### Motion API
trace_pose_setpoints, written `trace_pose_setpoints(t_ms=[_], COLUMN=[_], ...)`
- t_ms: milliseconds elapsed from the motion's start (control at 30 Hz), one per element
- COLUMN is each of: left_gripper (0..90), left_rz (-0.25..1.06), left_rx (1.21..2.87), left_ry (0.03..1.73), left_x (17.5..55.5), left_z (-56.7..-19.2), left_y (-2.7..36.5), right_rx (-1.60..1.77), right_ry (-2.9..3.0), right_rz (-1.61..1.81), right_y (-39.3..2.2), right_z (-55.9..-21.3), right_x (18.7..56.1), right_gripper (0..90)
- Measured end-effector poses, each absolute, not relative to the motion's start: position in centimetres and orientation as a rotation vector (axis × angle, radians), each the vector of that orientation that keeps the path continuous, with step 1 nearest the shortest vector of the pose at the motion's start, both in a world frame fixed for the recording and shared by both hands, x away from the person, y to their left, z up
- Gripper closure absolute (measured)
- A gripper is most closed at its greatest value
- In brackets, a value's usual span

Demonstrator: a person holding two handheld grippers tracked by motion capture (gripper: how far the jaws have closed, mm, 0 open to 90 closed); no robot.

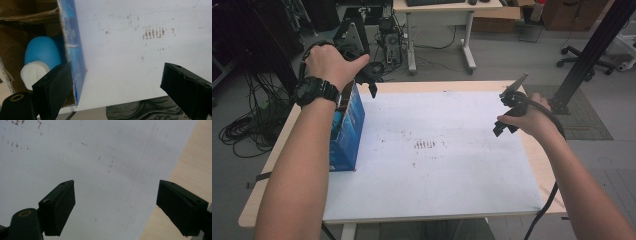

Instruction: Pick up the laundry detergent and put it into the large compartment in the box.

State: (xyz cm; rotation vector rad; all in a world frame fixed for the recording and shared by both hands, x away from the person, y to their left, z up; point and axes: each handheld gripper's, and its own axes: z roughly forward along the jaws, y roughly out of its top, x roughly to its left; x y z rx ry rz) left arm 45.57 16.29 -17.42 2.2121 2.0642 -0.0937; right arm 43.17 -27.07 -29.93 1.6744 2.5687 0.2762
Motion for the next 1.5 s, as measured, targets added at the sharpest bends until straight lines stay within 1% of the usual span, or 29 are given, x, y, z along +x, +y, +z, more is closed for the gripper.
trace_pose_setpoints(t_ms=[733,1100,1267,1500], left_gripper=[10.8,10.6,10.5,10.5], left_rz=[-0.11,-0.091,-0.124,-0.131], left_rx=[2.322,2.388,2.396,2.425], left_ry=[1.955,1.888,1.863,1.843], left_x=[45.7,45.1,44.6,44.3], left_z=[-19.0,-20.1,-20.8,-22.0], left_y=[11.0,9.0,8.0,7.2], right_rx=[1.677,1.68,1.683,1.679], right_ry=[2.562,2.556,2.553,2.551], right_rz=[0.289,0.296,0.297,0.299], right_y=[-27.9,-28.2,-28.2,-28.3], right_z=[-29.8,-29.7,-29.7,-29.5], right_x=[42.7,42.3,42.1,41.9], right_gripper=[15.4,15.4,15.4,15.4])
